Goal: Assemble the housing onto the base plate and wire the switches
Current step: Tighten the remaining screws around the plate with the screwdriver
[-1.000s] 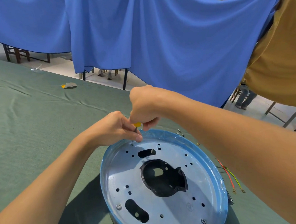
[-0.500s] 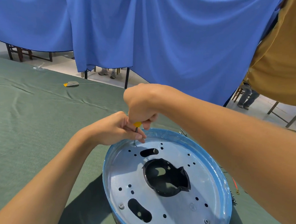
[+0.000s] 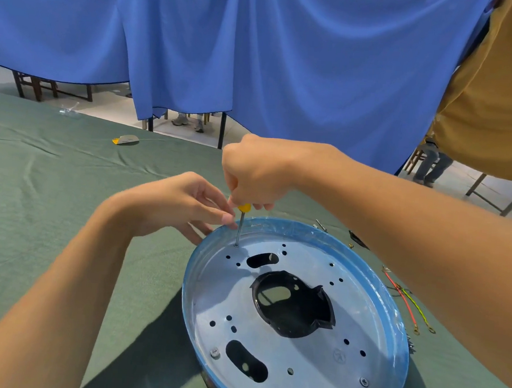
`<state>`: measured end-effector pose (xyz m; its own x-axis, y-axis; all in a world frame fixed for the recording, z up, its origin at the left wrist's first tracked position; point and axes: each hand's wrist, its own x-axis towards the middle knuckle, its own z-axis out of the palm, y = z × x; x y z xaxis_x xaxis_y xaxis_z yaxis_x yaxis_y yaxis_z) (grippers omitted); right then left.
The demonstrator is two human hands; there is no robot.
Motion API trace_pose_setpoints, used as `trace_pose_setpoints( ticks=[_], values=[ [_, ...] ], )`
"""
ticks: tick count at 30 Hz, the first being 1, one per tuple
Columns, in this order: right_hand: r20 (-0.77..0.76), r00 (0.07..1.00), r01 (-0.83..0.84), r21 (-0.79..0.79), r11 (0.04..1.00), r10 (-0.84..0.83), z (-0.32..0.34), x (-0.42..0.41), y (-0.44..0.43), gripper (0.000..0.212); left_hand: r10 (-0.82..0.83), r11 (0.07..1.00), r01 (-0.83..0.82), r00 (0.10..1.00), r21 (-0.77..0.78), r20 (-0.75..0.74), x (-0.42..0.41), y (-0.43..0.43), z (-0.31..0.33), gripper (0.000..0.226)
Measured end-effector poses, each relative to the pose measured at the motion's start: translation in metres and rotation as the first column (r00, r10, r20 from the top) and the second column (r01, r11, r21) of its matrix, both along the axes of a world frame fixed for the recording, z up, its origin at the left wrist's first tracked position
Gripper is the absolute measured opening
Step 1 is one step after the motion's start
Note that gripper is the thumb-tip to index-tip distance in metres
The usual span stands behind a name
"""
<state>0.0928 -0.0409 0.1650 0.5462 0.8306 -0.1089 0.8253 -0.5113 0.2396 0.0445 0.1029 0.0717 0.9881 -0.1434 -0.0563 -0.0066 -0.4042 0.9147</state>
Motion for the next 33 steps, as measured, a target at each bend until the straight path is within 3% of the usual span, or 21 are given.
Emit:
trace_pose_setpoints(
  ticks=[7,9,11,15,19,27,33],
  values=[
    [-0.162,0.968,0.192,-0.024,0.981,-0.194,-0.001,0.005,0.001,0.030,0.189,0.979,-0.184,0.981,-0.087,0.053,0.007,-0.008,-0.007,0.011],
    [-0.171,0.965,0.190,-0.055,0.980,-0.197,0.001,0.003,0.000,0.032,0.198,0.980,-0.197,0.980,-0.013,0.025,0.007,-0.006,-0.009,0.009],
    [-0.128,0.975,0.164,-0.153,0.975,-0.184,0.007,0.000,-0.005,0.036,0.091,0.989,-0.081,0.993,0.122,-0.076,0.005,-0.006,-0.010,0.021],
    [0.092,0.994,-0.023,-0.280,0.960,0.051,0.008,-0.004,-0.012,0.017,-0.030,0.978,0.078,0.970,0.193,-0.239,0.003,-0.010,-0.013,0.041],
    [0.183,0.956,-0.193,-0.201,0.960,0.230,0.005,-0.004,-0.013,0.041,-0.037,0.980,0.085,0.967,0.181,-0.251,0.005,-0.009,-0.015,0.041],
    [0.160,0.882,-0.384,-0.298,0.874,0.442,0.005,0.000,0.001,0.037,-0.014,0.992,0.047,0.965,0.119,-0.260,0.007,-0.006,-0.019,0.043],
    [0.079,0.931,-0.327,-0.249,0.912,0.355,0.005,0.009,-0.005,0.048,-0.001,0.994,0.031,0.964,0.109,-0.265,0.006,-0.008,-0.018,0.042]
  ],
)
